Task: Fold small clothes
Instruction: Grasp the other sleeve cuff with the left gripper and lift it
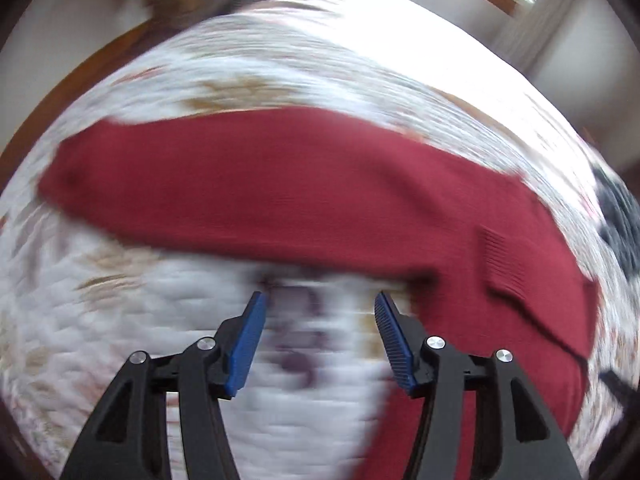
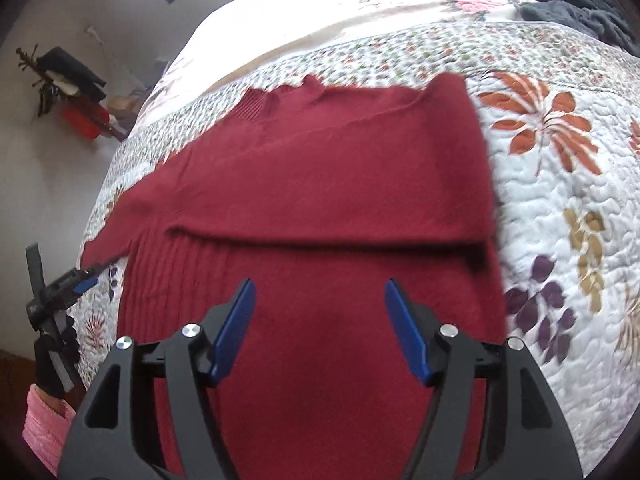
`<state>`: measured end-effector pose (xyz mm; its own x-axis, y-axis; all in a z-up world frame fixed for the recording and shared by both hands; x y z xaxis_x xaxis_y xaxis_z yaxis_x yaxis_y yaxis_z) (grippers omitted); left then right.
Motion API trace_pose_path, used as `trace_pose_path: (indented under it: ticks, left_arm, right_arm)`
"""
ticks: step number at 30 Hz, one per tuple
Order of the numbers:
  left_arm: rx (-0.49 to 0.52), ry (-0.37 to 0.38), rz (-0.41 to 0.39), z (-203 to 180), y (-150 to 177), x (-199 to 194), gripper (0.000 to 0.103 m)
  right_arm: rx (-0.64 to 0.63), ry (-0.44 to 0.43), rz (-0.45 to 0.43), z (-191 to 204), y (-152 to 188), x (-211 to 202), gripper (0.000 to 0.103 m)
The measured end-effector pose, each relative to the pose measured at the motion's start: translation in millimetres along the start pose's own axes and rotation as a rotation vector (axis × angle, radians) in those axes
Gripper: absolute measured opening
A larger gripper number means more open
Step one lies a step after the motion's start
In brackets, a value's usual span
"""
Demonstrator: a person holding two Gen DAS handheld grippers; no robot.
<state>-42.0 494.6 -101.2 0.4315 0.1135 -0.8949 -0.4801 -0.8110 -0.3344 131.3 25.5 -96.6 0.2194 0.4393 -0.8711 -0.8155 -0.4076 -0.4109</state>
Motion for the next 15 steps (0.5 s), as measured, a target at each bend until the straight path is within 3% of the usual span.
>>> trace_pose_path:
  ticks: [4, 7, 15]
  left_arm:
    - [-0.205, -0.001, -0.023, 75.0, -31.0, -1.5, 0.057]
    - [-0.308, 0.038, -0.028, 107.0, -49.2, 6.0, 0.057]
    - [-0.450, 0.089, -0.071, 142.5, -83.5, 25.0, 0.053]
  right_arm:
    - [-0.011, -0.012, 0.030, 17.0, 9.7, 11.8, 0.066]
    - [-0.009, -0.014, 0.048, 24.5, 12.7, 18.1, 0.066]
    - [-0.021, 0.022, 0.077, 27.9, 15.0, 22.5, 0.066]
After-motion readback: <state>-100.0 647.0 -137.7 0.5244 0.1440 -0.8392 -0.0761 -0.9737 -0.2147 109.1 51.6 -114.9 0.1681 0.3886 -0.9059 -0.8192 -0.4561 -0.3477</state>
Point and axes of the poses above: each gripper's, at about its wrist camera, not at the fingertips, and x roughly the way its jaws point, z to its left, y to its underside, the point moved 2 cm from there along x, roughly the way its jaws point, and after that the axes turned 14 degrees about -x, right-handed, at the moved point
